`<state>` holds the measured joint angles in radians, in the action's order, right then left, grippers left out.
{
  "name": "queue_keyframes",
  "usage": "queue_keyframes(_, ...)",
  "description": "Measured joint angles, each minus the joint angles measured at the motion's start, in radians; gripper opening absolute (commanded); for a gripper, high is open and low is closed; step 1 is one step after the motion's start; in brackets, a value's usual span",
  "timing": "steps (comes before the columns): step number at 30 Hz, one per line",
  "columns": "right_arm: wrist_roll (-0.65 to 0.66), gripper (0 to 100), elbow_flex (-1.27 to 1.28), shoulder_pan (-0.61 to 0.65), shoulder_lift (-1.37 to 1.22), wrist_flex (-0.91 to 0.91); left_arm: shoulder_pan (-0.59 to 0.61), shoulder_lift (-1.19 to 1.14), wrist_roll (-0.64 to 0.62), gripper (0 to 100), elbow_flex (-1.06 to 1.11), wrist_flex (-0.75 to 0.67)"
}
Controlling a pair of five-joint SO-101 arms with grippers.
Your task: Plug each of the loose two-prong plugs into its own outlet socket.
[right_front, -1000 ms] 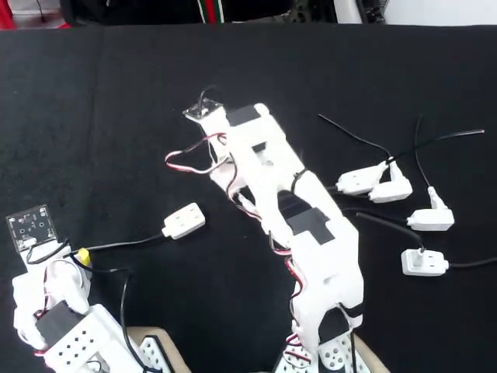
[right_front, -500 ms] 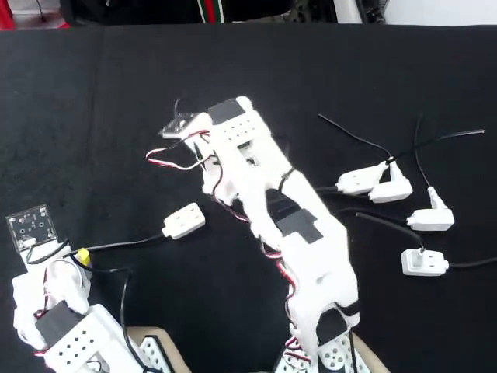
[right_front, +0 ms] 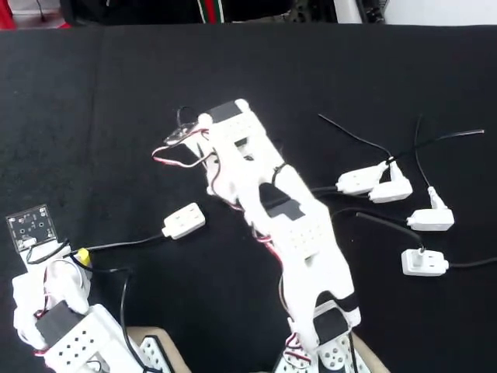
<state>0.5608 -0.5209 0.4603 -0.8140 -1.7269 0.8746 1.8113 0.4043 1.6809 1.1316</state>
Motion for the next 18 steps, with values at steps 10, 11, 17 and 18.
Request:
queue_keyframes(10,0.003,24.3,0.034,-0.009,-0.003,-0.005,0.000,0.000,0.000,29,0.000,0.000)
queue_keyframes(11,0.002,23.2,0.034,-0.009,-0.003,-0.005,0.000,0.000,0.000,29,0.000,0.000)
queue_keyframes(17,0.026,16.5,0.038,-0.011,-0.002,-0.006,0.000,0.000,0.000,29,0.000,0.000)
queue_keyframes(18,0.028,16.6,0.041,-0.014,-0.002,-0.006,0.000,0.000,0.000,29,0.000,0.000)
